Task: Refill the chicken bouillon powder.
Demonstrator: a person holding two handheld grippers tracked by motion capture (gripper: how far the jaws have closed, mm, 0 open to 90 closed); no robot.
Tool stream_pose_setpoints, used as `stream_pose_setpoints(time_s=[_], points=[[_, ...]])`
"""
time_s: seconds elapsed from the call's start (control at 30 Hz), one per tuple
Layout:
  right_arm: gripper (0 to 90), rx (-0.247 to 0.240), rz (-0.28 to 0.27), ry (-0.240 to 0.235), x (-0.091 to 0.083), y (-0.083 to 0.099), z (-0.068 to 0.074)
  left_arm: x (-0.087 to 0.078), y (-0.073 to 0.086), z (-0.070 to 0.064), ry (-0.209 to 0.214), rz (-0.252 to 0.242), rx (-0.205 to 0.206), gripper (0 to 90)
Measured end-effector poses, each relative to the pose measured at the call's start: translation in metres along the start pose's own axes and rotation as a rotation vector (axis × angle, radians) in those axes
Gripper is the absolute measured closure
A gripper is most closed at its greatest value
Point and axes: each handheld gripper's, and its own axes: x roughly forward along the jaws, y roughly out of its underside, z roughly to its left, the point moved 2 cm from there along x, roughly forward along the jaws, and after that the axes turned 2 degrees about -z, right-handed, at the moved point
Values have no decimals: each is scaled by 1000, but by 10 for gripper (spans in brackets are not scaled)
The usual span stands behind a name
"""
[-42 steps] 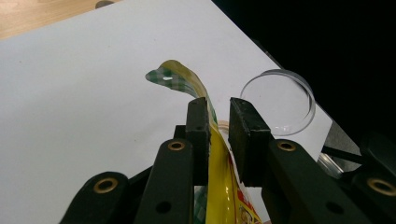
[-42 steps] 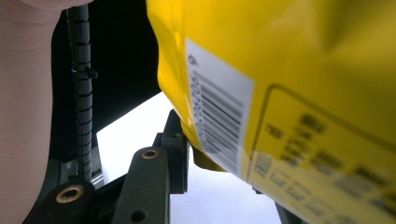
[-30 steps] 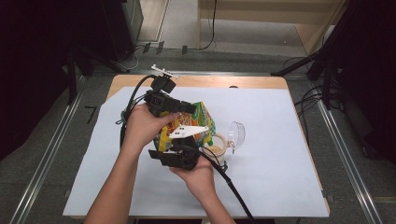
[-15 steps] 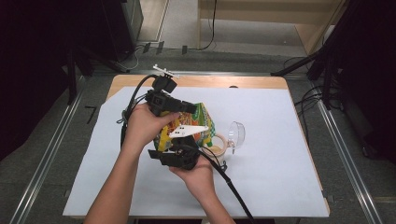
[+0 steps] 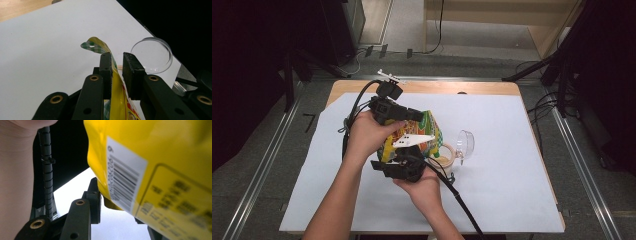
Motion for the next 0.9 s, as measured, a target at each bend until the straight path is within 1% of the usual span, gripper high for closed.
stream_pose_setpoints(time_s=[0.13,0.4,0.6,0.9], points=[[664,6,4,-3,-1,-1,0,0,0,1,-5,1,-3,780],[664,1,8,-4,0,-1,0,1,0,5,5,4,-13,780],[666,1,6,-3,0,-1,1,0,0,4,6,3,-7,779],[666,-2,7,-3,0,-1,1,0,0,4,7,3,-9,779]])
